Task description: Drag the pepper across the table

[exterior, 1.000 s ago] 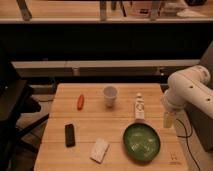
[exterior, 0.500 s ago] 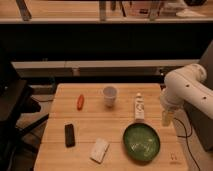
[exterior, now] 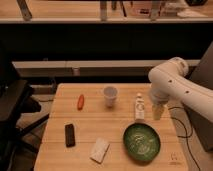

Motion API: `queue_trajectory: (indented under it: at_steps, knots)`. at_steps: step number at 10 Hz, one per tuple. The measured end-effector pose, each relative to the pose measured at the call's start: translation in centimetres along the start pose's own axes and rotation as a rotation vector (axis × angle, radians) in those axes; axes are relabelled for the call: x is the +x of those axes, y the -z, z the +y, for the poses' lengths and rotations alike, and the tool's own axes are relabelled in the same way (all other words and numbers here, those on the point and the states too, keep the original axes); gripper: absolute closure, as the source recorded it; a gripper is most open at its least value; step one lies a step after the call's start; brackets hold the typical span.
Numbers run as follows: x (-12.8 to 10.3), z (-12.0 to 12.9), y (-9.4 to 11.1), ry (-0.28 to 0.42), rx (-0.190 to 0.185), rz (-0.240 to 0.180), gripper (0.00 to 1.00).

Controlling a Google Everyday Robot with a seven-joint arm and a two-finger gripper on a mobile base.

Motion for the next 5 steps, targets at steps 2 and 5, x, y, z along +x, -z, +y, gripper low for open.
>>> queue_trajectory:
  at_steps: [2, 5]
  knots:
    - [-1.7, -0.9, 0.3, 0.048, 0.010, 0.011, 0.20]
    - [-5.3, -2.4, 0.7, 0.111, 0.023, 0.025, 0.20]
